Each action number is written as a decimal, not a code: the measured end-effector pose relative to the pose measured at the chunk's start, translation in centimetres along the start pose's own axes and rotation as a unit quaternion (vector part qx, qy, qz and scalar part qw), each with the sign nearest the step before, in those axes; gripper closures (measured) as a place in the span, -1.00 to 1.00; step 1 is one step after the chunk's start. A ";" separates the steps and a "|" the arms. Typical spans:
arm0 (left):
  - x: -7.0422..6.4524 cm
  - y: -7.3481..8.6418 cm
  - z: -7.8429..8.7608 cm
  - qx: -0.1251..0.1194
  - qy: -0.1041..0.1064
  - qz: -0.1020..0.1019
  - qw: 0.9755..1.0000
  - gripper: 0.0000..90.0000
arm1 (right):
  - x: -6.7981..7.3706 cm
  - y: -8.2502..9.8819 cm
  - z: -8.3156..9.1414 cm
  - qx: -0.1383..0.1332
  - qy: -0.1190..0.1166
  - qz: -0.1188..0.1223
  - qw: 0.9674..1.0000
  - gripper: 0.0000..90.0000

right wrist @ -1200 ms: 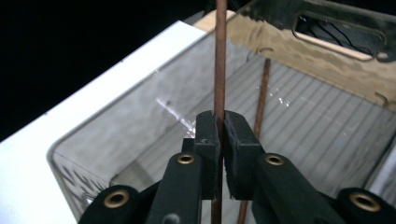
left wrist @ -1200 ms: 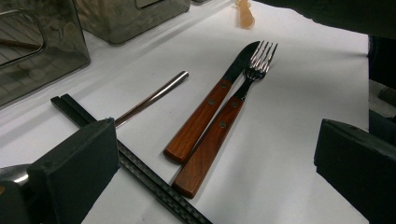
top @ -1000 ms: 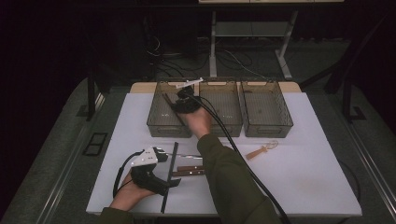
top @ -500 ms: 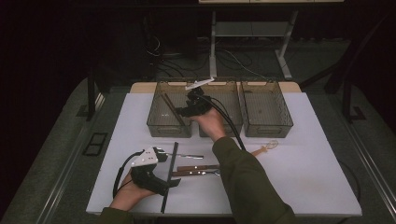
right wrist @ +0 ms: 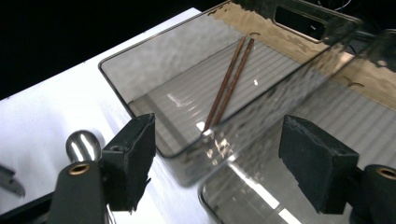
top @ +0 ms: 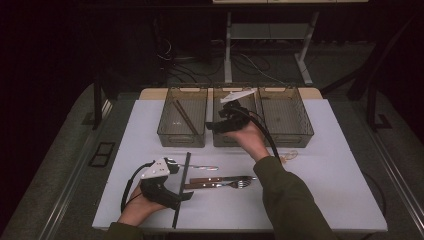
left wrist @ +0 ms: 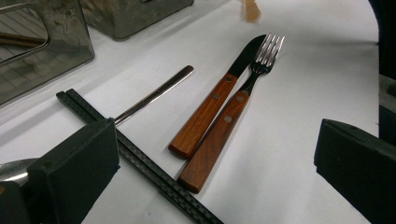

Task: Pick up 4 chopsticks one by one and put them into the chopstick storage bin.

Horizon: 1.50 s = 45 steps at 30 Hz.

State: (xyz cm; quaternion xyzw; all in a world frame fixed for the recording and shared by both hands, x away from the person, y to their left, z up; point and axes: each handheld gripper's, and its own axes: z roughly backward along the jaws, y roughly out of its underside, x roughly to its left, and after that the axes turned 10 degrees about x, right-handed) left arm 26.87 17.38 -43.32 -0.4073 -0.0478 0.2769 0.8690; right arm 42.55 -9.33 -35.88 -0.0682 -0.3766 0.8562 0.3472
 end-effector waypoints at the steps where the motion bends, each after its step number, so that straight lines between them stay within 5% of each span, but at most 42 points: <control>1: 0.0 0.0 0.0 0.001 0.001 0.002 1.000 -1.00 | -0.1 0.3 0.4 -0.003 -0.003 0.001 1.000 -0.41; 10: 0.0 0.1 0.0 0.003 -0.002 0.007 1.000 -1.00 | -0.7 3.2 3.3 -0.017 0.008 0.020 1.000 -0.50; 23: 0.1 0.1 0.0 0.011 -0.006 0.003 1.000 -1.00 | -1.8 8.2 6.6 -0.017 0.013 0.015 1.000 -0.72; 45: 0.1 0.1 0.0 0.011 -0.008 0.006 1.000 -1.00 | -3.0 16.4 11.0 -0.028 0.048 -0.013 0.998 -0.75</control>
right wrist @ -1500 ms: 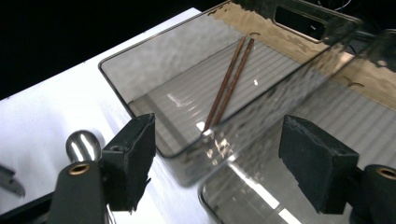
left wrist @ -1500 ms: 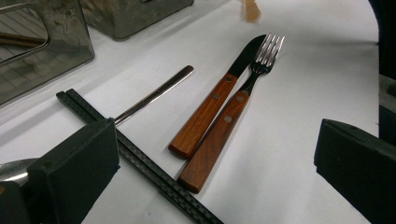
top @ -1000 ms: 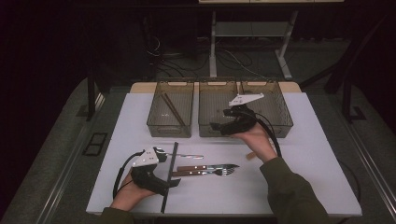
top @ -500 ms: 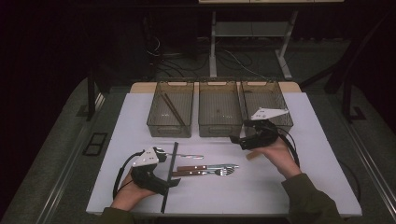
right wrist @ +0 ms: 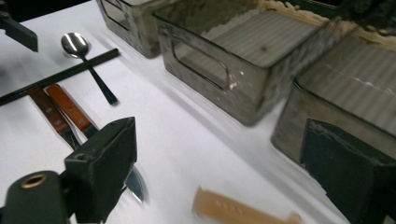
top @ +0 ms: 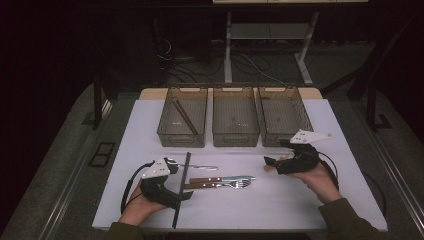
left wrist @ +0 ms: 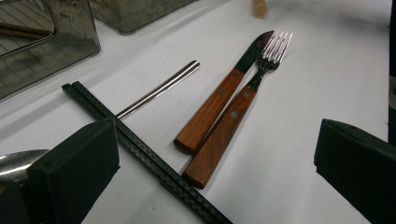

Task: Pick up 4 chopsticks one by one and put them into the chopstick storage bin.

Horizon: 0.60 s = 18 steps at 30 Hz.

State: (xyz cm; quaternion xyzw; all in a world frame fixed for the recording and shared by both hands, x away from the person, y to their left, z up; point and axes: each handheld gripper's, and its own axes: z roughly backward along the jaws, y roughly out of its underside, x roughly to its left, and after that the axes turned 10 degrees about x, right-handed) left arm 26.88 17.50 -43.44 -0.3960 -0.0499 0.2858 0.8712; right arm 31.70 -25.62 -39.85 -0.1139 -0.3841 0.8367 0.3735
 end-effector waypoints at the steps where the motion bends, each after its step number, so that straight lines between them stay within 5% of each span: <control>1: 0.0 0.0 0.0 0.000 0.000 0.001 1.000 -1.00 | -0.1 0.3 0.2 0.001 0.002 -0.002 1.000 -0.75; 18: 0.0 0.0 0.0 0.004 -0.004 -0.003 1.000 -1.00 | 0.4 5.8 3.0 -0.031 0.014 -0.018 0.999 -0.75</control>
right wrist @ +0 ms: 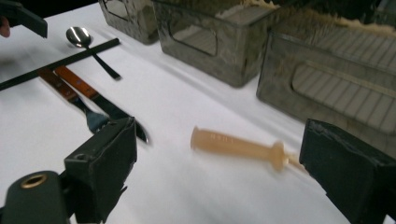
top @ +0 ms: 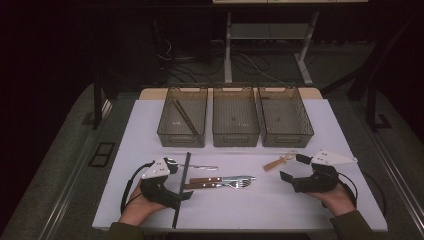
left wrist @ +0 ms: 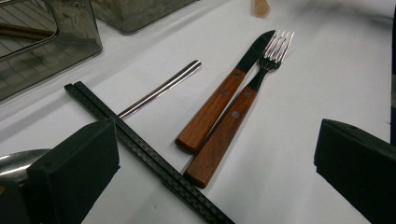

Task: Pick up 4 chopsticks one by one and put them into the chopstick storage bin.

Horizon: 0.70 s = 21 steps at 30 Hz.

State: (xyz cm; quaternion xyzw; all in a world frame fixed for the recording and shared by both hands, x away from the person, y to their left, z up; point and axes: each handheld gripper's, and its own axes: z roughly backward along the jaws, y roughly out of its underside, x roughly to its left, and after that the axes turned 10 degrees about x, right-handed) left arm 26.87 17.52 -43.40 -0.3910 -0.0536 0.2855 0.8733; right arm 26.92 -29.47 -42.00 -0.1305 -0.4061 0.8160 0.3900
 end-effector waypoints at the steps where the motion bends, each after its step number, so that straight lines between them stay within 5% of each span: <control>1: 0.0 0.0 0.0 0.001 0.000 -0.001 1.000 -1.00 | 0.1 0.3 0.0 0.004 0.003 -0.003 1.000 -0.75; 9: 0.0 -0.1 -0.3 0.016 -0.016 0.001 1.000 -0.99 | 0.8 2.8 0.2 0.054 0.026 -0.001 0.998 -0.75; 21: 1.4 -1.8 -0.6 0.029 -0.074 0.020 0.997 -0.52 | 1.0 3.0 0.5 0.056 0.030 0.010 0.998 -0.75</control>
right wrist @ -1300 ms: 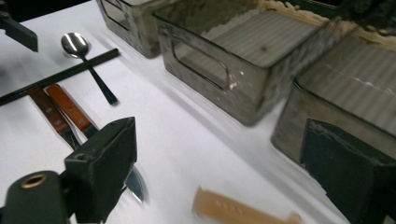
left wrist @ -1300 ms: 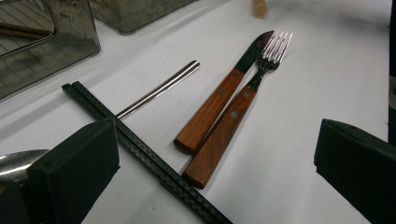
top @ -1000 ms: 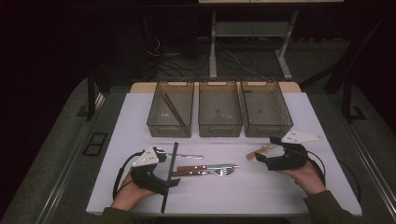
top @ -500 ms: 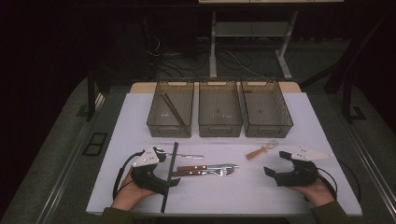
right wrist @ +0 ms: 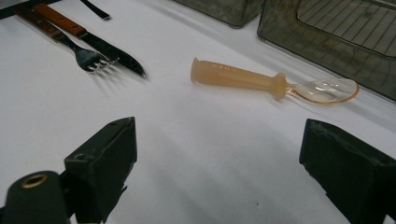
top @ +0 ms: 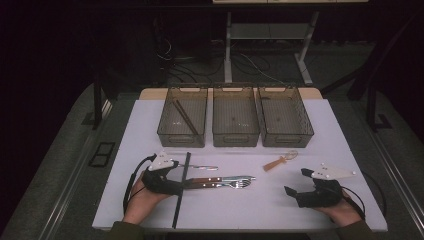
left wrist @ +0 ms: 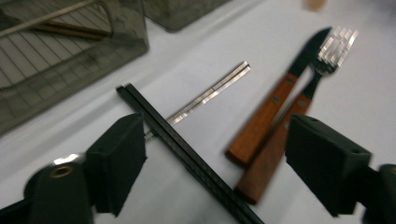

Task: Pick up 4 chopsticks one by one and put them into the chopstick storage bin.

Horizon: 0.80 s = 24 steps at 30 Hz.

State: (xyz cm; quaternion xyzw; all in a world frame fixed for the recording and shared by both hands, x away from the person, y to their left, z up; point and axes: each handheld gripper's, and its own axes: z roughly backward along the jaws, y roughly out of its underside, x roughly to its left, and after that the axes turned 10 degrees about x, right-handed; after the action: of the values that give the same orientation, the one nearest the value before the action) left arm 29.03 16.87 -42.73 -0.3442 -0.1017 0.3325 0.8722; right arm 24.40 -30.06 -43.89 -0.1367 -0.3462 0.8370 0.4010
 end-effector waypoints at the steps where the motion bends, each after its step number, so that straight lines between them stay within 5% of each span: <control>1: 0.2 -0.3 -0.1 0.002 -0.006 0.002 1.000 -0.47 | 0.0 0.0 0.0 0.000 0.000 -0.001 1.000 -0.75; 14: 2.0 -3.6 -2.9 0.034 -0.050 0.049 0.997 0.11 | 0.0 0.0 0.0 -0.001 0.000 -0.001 1.000 -0.75; 24: 3.1 -4.4 -4.5 0.064 -0.071 0.065 0.993 0.29 | 0.0 0.0 0.0 0.001 0.001 -0.002 1.000 -0.75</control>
State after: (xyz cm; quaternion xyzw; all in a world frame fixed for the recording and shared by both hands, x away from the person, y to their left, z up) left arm 35.48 14.08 -43.28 -0.2691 -0.1192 0.4174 0.8597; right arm 24.43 -30.10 -43.84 -0.1362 -0.3454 0.8366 0.4029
